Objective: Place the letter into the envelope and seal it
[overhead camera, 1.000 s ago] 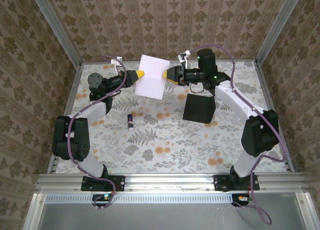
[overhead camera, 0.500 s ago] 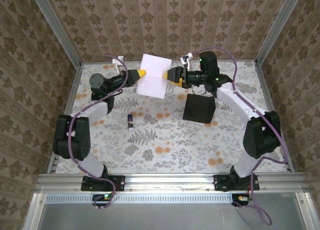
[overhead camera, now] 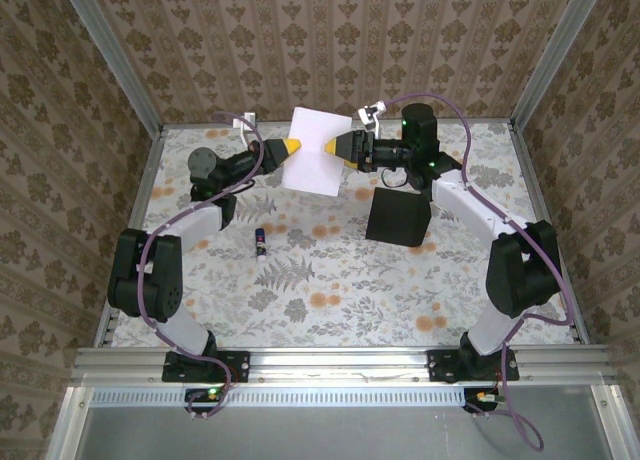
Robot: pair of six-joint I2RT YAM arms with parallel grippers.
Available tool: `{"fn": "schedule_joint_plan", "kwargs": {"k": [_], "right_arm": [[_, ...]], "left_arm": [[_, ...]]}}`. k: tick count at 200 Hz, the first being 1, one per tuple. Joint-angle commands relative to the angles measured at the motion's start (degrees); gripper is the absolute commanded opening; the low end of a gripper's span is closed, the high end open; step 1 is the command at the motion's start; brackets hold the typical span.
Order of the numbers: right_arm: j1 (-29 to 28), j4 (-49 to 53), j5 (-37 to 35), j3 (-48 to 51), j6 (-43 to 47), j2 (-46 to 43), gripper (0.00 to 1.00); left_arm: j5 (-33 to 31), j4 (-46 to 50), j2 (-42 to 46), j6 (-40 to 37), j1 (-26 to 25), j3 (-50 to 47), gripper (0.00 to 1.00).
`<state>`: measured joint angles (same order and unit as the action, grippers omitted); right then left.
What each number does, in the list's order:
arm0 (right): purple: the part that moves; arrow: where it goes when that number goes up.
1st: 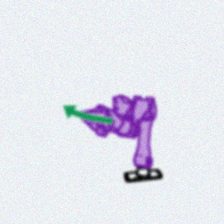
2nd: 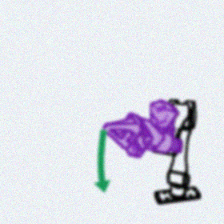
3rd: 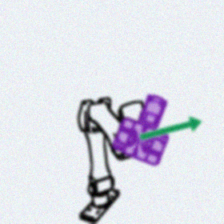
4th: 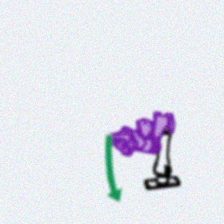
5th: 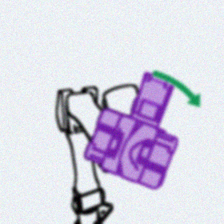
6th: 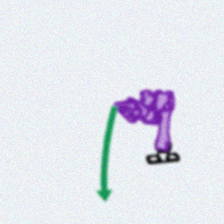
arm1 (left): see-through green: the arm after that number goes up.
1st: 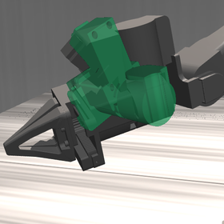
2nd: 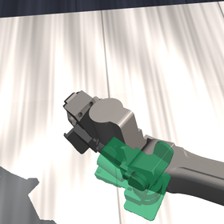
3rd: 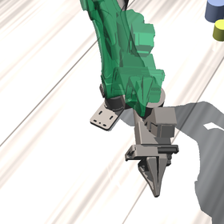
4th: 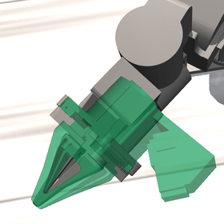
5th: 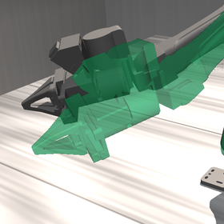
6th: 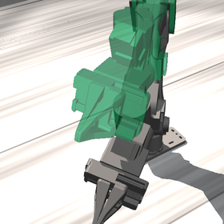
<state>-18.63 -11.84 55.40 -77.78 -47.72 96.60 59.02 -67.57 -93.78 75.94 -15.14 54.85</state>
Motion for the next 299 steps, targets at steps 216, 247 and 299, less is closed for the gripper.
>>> {"fn": "schedule_joint_plan", "kwargs": {"k": [216, 247, 299], "right_arm": [[-0.3, 7.7, 11.4, -1.7, 6.6, -1.2, 0.00], [-0.9, 8.5, 12.2, -1.9, 6.9, -1.3, 0.00], [-1.7, 8.8, 12.4, -2.7, 6.9, -0.9, 0.00]], "left_arm": [[7.9, -3.5, 1.5, 2.8, 4.0, 3.3, 0.54], [8.9, -3.5, 0.1, 2.7, 3.8, 3.8, 0.52], [10.1, -3.7, -0.6, 2.2, 3.6, 3.5, 0.31]]}}
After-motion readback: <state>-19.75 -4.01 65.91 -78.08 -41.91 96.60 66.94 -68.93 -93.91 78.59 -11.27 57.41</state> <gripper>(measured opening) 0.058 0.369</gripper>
